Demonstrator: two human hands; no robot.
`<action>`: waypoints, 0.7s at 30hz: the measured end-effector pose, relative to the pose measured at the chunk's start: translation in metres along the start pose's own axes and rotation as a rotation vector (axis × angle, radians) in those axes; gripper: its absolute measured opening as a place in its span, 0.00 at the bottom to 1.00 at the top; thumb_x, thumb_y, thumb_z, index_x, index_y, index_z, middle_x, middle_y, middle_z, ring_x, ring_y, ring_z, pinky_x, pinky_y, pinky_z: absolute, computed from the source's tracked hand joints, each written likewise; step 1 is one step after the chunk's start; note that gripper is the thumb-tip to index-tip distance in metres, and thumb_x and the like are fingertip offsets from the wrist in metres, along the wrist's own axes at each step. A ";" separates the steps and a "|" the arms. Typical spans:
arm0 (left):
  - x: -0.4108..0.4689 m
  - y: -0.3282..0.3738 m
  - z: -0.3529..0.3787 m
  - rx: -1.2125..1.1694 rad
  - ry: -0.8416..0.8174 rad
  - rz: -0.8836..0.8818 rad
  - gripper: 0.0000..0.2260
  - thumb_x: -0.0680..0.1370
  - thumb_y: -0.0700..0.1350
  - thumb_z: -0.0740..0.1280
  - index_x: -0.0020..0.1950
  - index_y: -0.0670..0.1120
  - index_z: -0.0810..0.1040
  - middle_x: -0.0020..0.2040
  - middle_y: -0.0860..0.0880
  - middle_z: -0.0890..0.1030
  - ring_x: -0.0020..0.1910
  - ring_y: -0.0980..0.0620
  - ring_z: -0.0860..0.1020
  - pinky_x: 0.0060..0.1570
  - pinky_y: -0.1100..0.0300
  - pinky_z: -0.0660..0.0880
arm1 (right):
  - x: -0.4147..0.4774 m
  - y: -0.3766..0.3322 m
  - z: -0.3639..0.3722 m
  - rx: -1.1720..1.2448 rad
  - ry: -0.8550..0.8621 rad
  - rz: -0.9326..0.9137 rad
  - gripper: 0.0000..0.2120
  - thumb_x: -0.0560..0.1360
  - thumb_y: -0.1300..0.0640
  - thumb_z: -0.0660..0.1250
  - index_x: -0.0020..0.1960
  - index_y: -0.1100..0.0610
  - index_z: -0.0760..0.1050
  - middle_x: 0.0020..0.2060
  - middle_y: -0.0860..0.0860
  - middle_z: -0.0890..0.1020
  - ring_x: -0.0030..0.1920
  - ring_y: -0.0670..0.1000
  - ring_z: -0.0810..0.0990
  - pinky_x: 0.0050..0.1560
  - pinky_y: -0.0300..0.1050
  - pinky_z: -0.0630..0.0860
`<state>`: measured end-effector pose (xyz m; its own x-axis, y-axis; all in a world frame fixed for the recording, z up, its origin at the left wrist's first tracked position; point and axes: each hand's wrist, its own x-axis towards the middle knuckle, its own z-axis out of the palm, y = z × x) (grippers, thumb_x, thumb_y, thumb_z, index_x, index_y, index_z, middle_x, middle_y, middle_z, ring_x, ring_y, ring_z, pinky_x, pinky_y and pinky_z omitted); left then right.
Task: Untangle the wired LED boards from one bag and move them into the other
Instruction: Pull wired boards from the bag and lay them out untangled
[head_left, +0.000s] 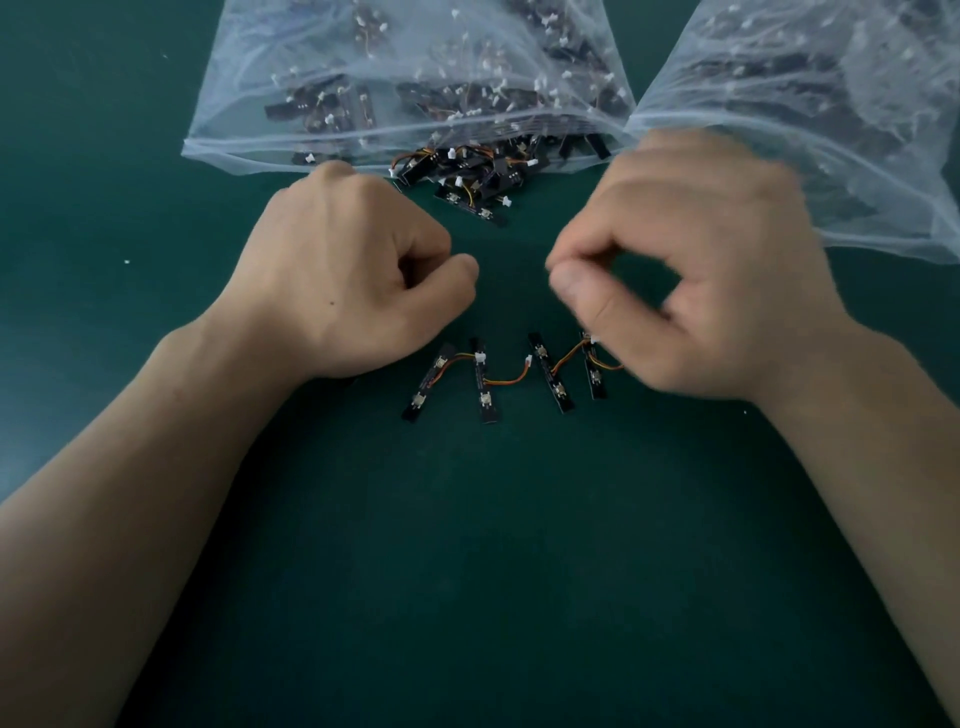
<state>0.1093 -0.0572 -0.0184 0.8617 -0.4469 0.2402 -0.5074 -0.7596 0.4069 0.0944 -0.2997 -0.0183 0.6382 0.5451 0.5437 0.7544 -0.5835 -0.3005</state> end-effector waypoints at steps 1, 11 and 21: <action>0.000 0.000 0.001 -0.027 0.020 -0.018 0.20 0.74 0.48 0.64 0.27 0.46 0.58 0.24 0.47 0.58 0.28 0.44 0.56 0.29 0.58 0.58 | 0.001 -0.006 0.003 -0.008 -0.023 -0.036 0.09 0.80 0.58 0.69 0.42 0.59 0.83 0.36 0.53 0.82 0.37 0.58 0.76 0.43 0.57 0.72; 0.007 -0.008 0.004 -0.323 0.162 -0.151 0.17 0.82 0.48 0.66 0.32 0.50 0.79 0.28 0.51 0.76 0.25 0.57 0.68 0.27 0.63 0.63 | 0.005 -0.051 0.033 -0.068 -0.143 0.100 0.18 0.80 0.40 0.70 0.46 0.55 0.85 0.39 0.50 0.79 0.43 0.54 0.73 0.46 0.49 0.67; 0.006 -0.005 0.006 -0.251 0.139 -0.131 0.21 0.82 0.47 0.66 0.29 0.44 0.72 0.25 0.43 0.73 0.27 0.44 0.69 0.26 0.57 0.62 | 0.004 -0.060 0.039 -0.151 -0.199 0.166 0.18 0.75 0.38 0.71 0.47 0.53 0.85 0.43 0.49 0.79 0.48 0.54 0.74 0.51 0.51 0.68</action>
<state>0.1167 -0.0588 -0.0241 0.9203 -0.2708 0.2823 -0.3910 -0.6585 0.6430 0.0577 -0.2387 -0.0286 0.7799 0.5330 0.3280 0.6151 -0.7497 -0.2443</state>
